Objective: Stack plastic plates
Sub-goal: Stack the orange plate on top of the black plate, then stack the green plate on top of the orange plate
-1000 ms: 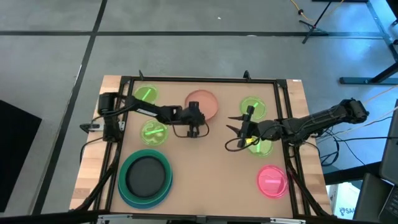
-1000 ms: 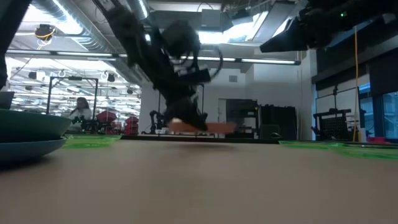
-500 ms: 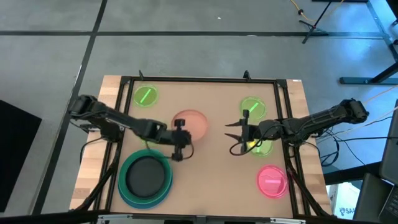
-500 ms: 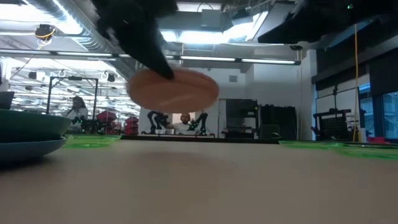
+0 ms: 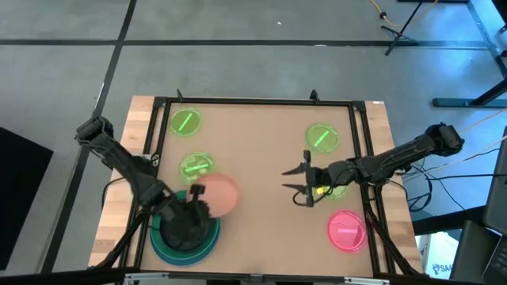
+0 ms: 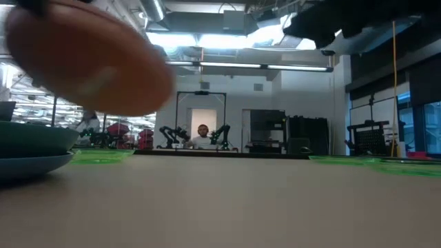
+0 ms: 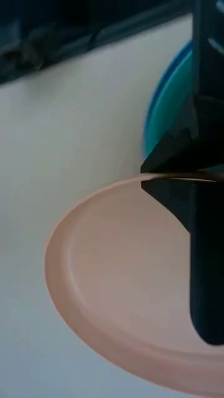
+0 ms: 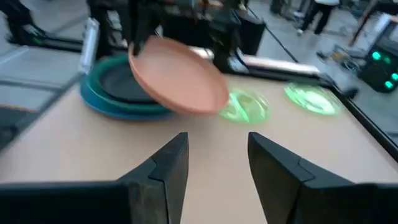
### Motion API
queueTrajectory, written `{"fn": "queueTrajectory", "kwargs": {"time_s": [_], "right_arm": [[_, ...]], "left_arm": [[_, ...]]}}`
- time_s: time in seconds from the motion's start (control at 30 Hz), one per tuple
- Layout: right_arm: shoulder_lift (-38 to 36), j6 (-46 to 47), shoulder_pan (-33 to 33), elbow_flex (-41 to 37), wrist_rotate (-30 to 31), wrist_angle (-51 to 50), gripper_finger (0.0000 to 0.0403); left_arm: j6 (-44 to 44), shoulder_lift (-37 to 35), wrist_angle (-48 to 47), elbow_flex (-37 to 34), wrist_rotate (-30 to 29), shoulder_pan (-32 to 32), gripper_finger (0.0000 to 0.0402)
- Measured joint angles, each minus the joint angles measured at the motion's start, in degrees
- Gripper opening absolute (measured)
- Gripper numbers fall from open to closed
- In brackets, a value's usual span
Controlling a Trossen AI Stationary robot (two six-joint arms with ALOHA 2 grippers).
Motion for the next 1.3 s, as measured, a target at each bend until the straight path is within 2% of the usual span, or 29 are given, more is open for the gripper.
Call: {"fn": "queueTrajectory", "kwargs": {"time_s": [0.13, 0.3, 0.43, 0.57, 0.73, 0.83, 0.93, 1.03, 1.13, 1.2, 1.3], "right_arm": [[2.78, -0.08, 2.80, 2.07, 0.30, 1.73, 0.0159], [5.97, -0.12, 4.30, 3.98, 4.14, 1.67, 0.0159], [7.89, -0.11, 4.17, 4.94, 4.70, 1.50, 0.0159], [9.27, -0.13, 4.20, 6.22, 4.30, 1.47, 0.0159], [9.71, -0.15, 4.22, 6.92, 4.06, 1.57, 0.0159], [9.71, -0.15, 4.22, 6.92, 4.06, 1.36, 0.0159], [9.71, -0.19, 4.20, 6.92, 4.12, 1.35, 0.0159], [9.71, -0.28, 4.20, 6.92, 4.13, 1.25, 0.0159], [9.71, -0.07, 4.22, 6.92, 4.15, 1.10, 0.0159], [9.71, 0.79, 4.22, 6.92, 4.09, 0.89, 0.0159], [9.71, 3.00, 4.22, 6.92, 4.09, -1.22, 0.0159]], "left_arm": [[-9.11, -0.02, -2.49, 0.02, 2.31, -6.35, 0.0011], [-19.04, -0.02, -6.46, -0.05, 2.01, -13.81, 0.0012], [-27.32, -0.02, -5.14, -2.27, 1.57, -17.81, 0.0012], [-34.31, 0.26, -0.15, -5.68, 0.19, -19.57, 0.0016], [-39.08, 0.33, 4.53, -8.13, 4.39, -19.04, 0.0060], [-38.72, 0.11, 4.93, -7.87, 9.66, -17.95, 0.0092], [-34.30, -0.86, 5.17, -6.24, 9.82, -16.67, 0.0111], [-25.74, -1.78, 4.66, -4.55, 7.10, -14.83, 0.0117], [-17.71, -2.55, 3.15, -3.74, 0.60, -12.34, 0.0118], [-15.91, -3.01, 0.05, -3.55, -2.82, -10.57, 0.0118], [-18.49, -3.16, -10.10, -3.56, -5.71, -8.32, 0.0116]]}}
